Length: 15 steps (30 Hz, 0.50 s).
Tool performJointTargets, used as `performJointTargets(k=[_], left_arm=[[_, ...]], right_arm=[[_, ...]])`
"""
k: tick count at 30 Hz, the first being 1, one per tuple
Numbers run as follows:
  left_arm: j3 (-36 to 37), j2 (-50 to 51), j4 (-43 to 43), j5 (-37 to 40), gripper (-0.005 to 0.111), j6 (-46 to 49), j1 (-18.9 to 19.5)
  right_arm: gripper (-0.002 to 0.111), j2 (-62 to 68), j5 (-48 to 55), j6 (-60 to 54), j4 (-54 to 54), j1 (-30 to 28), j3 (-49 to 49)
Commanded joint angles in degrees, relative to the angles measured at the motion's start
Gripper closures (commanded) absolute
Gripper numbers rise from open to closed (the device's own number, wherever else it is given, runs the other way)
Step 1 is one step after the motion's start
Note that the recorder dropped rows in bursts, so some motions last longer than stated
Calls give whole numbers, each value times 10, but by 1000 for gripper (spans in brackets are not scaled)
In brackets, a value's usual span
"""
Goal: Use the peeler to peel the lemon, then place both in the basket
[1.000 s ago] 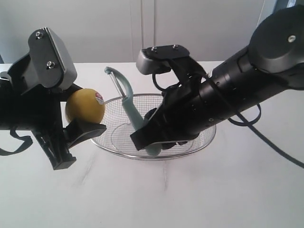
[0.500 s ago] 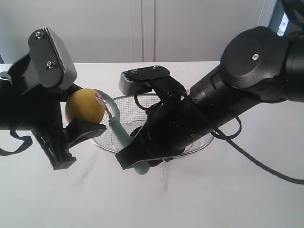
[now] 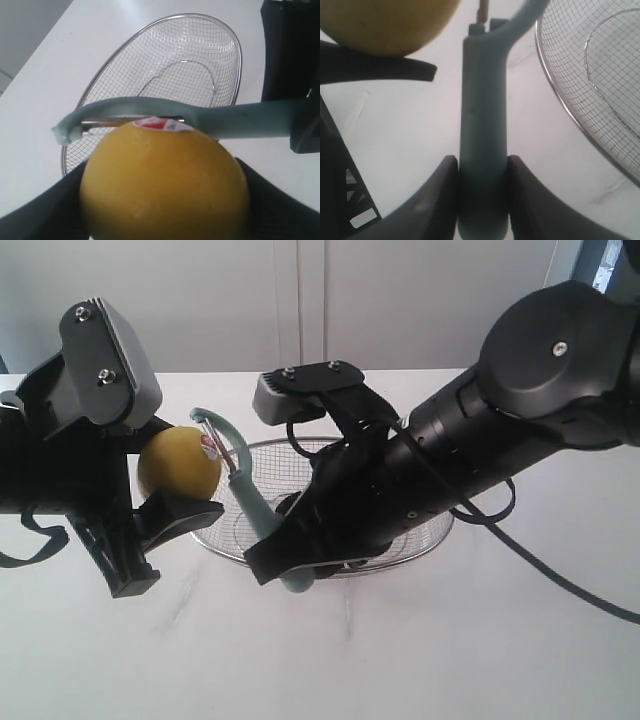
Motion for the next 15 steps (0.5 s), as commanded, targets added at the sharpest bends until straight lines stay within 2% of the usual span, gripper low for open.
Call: performJointTargets(k=[1,15], left_arm=[[1,-2,-12,3,107,-5,-1],[1,-2,-12,3,107,-5,-1]], right_arm=[[108,-21,-11,-6,-8,0,-4],[108,-166,-31,15,-60,0,-4]])
